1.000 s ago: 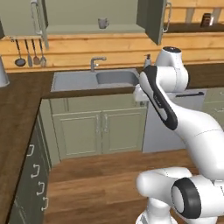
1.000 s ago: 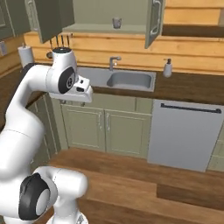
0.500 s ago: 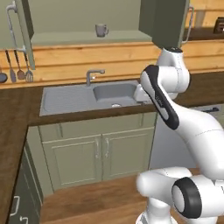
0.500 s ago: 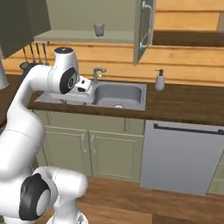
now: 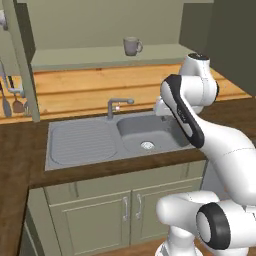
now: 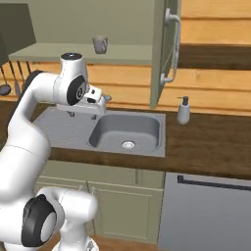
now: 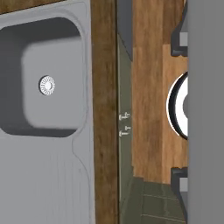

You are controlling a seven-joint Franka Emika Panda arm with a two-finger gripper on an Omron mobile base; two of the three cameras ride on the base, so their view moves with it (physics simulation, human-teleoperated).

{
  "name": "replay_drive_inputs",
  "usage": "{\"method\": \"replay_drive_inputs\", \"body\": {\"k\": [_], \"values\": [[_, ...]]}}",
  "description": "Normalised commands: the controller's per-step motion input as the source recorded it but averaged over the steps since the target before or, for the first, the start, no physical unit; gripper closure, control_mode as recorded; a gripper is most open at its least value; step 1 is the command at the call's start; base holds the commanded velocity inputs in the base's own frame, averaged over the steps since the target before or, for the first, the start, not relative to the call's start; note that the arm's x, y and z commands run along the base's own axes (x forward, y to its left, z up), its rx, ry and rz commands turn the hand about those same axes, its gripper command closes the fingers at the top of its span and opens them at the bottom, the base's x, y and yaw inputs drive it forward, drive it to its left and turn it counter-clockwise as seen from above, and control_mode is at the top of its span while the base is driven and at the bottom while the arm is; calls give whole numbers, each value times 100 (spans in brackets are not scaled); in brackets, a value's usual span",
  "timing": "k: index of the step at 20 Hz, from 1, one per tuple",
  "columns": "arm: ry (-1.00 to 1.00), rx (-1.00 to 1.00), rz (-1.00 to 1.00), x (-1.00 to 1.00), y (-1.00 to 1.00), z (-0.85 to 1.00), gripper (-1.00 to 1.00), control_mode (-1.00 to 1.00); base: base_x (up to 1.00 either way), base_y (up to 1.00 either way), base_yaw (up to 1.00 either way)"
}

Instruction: Gather all objects into one cabinet and sort the glasses and bowls to opposite sides.

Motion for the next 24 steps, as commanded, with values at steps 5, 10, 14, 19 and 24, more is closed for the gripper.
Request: {"method": "replay_drive_inputs", "body": {"k": [5,10,14,19,24], "values": [[0,0,0,0,0,0,-100,100,100,24,-3],[0,0,0,0,0,0,-100,100,95,19,-4],[0,0,0,0,0,0,-100,100,3,0,-2],[0,0,0,0,0,0,-100,100,0,0,0],[-3,0,0,0,0,12,-100,-100,0,0,0]]}}
